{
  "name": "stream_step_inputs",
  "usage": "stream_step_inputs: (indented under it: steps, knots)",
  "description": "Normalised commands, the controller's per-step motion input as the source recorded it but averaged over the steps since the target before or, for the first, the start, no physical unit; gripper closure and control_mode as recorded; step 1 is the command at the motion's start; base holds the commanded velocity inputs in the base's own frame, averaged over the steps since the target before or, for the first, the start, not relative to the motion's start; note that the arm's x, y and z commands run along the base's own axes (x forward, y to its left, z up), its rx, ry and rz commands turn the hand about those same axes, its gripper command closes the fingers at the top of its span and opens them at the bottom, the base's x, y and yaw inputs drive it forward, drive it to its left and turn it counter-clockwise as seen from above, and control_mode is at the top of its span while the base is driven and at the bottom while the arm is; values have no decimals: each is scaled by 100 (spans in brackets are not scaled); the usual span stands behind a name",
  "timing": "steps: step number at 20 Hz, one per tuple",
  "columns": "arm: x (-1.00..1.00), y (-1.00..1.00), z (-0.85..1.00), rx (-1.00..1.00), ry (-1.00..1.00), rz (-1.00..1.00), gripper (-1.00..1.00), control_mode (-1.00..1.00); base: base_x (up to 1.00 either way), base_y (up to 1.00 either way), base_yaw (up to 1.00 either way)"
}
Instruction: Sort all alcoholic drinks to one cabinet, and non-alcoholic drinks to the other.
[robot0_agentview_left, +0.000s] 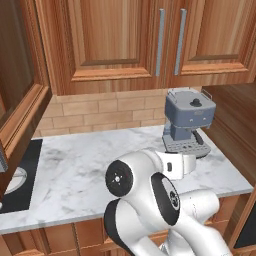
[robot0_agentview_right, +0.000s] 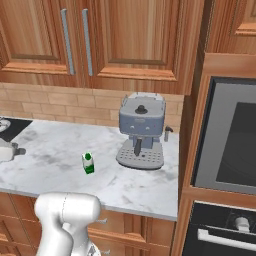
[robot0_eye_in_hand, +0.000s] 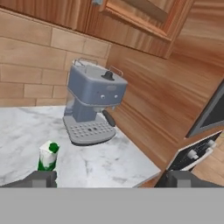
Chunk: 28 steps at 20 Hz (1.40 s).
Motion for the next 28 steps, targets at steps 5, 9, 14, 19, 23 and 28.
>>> stream_step_inputs:
  steps: [5, 9, 14, 19, 23, 28]
  knots:
    - [22, -5, -53, 0, -17, 0, -100, -100, 0, 0, 0]
    - [27, -8, -44, 2, -19, 0, -100, -100, 0, 0, 0]
    - [22, -16, -37, 8, -12, 3, -100, -100, 0, 0, 0]
    - [14, -24, -26, 11, -4, 1, -100, -100, 0, 0, 0]
    - [9, -31, -16, 7, -6, 0, -100, -100, 0, 0, 0]
    - [25, -24, -30, 0, -1, 0, -100, -100, 0, 0, 0]
